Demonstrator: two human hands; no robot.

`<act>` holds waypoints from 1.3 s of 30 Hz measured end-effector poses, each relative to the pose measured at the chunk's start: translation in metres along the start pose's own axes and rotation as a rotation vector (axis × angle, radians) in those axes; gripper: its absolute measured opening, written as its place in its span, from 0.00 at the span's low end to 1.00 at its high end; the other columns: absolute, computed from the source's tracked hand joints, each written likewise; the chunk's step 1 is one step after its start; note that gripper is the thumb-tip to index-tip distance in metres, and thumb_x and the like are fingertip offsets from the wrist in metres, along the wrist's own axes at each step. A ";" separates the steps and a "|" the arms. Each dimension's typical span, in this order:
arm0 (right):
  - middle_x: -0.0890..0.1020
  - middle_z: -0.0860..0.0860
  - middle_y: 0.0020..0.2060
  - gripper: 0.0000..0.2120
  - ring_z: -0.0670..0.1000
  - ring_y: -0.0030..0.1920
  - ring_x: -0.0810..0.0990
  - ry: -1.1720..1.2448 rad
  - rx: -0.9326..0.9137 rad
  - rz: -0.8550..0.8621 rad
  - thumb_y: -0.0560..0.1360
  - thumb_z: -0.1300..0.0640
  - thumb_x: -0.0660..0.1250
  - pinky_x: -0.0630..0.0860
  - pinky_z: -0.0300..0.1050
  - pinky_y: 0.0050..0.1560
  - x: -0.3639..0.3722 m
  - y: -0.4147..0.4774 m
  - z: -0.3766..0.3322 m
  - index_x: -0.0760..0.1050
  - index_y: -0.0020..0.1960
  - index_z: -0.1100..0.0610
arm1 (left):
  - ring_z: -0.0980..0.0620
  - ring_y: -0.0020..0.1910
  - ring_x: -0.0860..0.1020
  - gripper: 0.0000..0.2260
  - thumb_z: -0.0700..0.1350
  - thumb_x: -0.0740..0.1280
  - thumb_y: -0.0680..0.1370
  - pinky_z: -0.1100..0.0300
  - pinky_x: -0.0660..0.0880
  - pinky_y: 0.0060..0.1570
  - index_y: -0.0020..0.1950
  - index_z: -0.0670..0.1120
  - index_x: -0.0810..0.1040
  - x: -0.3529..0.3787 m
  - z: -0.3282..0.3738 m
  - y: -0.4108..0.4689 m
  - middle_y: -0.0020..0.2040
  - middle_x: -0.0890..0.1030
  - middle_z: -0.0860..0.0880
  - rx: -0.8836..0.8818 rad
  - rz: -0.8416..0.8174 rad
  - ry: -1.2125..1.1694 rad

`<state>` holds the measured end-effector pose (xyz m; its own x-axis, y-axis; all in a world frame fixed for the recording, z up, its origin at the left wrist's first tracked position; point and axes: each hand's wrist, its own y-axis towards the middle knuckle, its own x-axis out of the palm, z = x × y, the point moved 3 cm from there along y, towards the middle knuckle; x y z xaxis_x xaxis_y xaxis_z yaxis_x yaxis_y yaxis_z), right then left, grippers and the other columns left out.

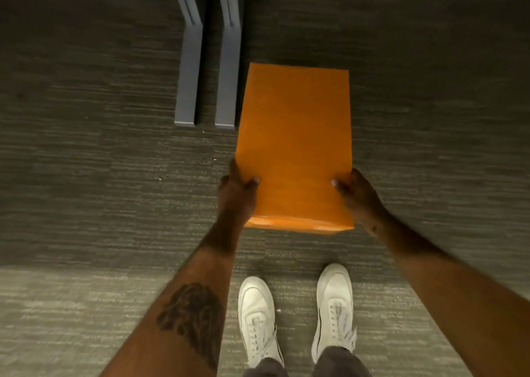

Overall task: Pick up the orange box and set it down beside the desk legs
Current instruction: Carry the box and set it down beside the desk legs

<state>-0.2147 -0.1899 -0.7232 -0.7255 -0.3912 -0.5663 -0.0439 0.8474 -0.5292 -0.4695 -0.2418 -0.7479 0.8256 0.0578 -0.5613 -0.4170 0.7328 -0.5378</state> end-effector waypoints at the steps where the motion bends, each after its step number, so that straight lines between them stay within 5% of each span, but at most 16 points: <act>1: 0.79 0.59 0.60 0.18 0.60 0.60 0.77 0.001 -0.005 -0.003 0.80 0.52 0.63 0.73 0.59 0.60 0.001 0.011 0.001 0.71 0.67 0.61 | 0.34 0.65 0.74 0.32 0.52 0.63 0.81 0.44 0.75 0.59 0.81 0.50 0.53 0.005 0.001 0.011 0.70 0.72 0.36 0.004 -0.003 -0.006; 10: 0.77 0.61 0.62 0.18 0.61 0.61 0.76 0.037 -0.042 0.012 0.82 0.53 0.61 0.74 0.57 0.61 0.016 0.113 0.009 0.68 0.68 0.61 | 0.34 0.62 0.76 0.27 0.49 0.62 0.82 0.36 0.77 0.57 0.79 0.49 0.56 0.040 0.012 0.094 0.67 0.74 0.37 0.107 0.017 -0.072; 14: 0.74 0.60 0.65 0.18 0.58 0.61 0.75 0.008 -0.047 -0.021 0.83 0.54 0.58 0.69 0.46 0.55 0.023 0.140 0.013 0.66 0.69 0.61 | 0.35 0.66 0.73 0.30 0.52 0.60 0.82 0.36 0.76 0.59 0.81 0.49 0.51 0.044 0.016 0.111 0.71 0.70 0.37 0.101 0.031 -0.042; 18: 0.73 0.53 0.52 0.14 0.51 0.48 0.73 -0.041 -0.066 -0.020 0.83 0.54 0.56 0.71 0.49 0.53 0.024 0.144 0.010 0.66 0.66 0.60 | 0.35 0.70 0.68 0.32 0.53 0.61 0.82 0.35 0.72 0.64 0.81 0.48 0.49 0.046 0.015 0.110 0.74 0.65 0.38 0.090 0.035 0.017; 19: 0.74 0.52 0.52 0.15 0.51 0.48 0.74 -0.054 -0.080 -0.012 0.83 0.54 0.56 0.72 0.50 0.53 0.024 0.143 0.009 0.66 0.66 0.60 | 0.35 0.72 0.66 0.33 0.53 0.62 0.81 0.34 0.70 0.66 0.81 0.48 0.49 0.046 0.016 0.107 0.76 0.64 0.38 0.099 0.038 0.029; 21: 0.70 0.60 0.68 0.28 0.58 0.65 0.73 -0.124 -0.067 0.039 0.82 0.48 0.58 0.72 0.55 0.64 0.025 0.137 0.006 0.56 0.76 0.60 | 0.34 0.77 0.57 0.37 0.56 0.63 0.80 0.33 0.62 0.72 0.81 0.48 0.46 0.046 0.018 0.098 0.80 0.55 0.39 0.150 0.051 0.131; 23: 0.52 0.62 0.79 0.38 0.64 0.78 0.54 -0.337 -0.065 0.093 0.80 0.38 0.56 0.60 0.63 0.74 0.029 0.127 0.001 0.45 0.80 0.54 | 0.36 0.80 0.49 0.39 0.61 0.60 0.80 0.35 0.51 0.75 0.82 0.47 0.42 0.047 0.020 0.088 0.82 0.47 0.40 0.266 0.058 0.331; 25: 0.44 0.62 0.80 0.40 0.65 0.79 0.46 -0.563 -0.171 0.107 0.78 0.33 0.53 0.53 0.68 0.74 0.036 0.118 -0.008 0.42 0.80 0.52 | 0.36 0.80 0.45 0.39 0.64 0.57 0.80 0.35 0.47 0.75 0.82 0.47 0.42 0.049 0.023 0.083 0.82 0.43 0.41 0.407 0.049 0.509; 30: 0.41 0.62 0.79 0.40 0.65 0.79 0.42 -0.822 -0.370 0.107 0.77 0.30 0.47 0.48 0.72 0.73 0.053 0.114 -0.014 0.42 0.80 0.50 | 0.38 0.81 0.41 0.37 0.67 0.49 0.80 0.33 0.44 0.74 0.81 0.49 0.42 0.053 0.033 0.087 0.82 0.41 0.42 0.579 0.051 0.753; 39: 0.44 0.63 0.79 0.42 0.67 0.79 0.47 -0.668 -0.282 0.164 0.75 0.28 0.47 0.56 0.72 0.71 0.041 0.113 0.011 0.43 0.80 0.50 | 0.38 0.81 0.42 0.40 0.68 0.53 0.79 0.31 0.49 0.75 0.81 0.49 0.41 0.056 0.028 0.089 0.82 0.41 0.43 0.476 0.003 0.721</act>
<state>-0.2425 -0.1140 -0.8131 -0.1699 -0.3105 -0.9353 -0.2107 0.9386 -0.2733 -0.4500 -0.1541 -0.8093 0.3150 -0.2657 -0.9111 -0.0826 0.9487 -0.3052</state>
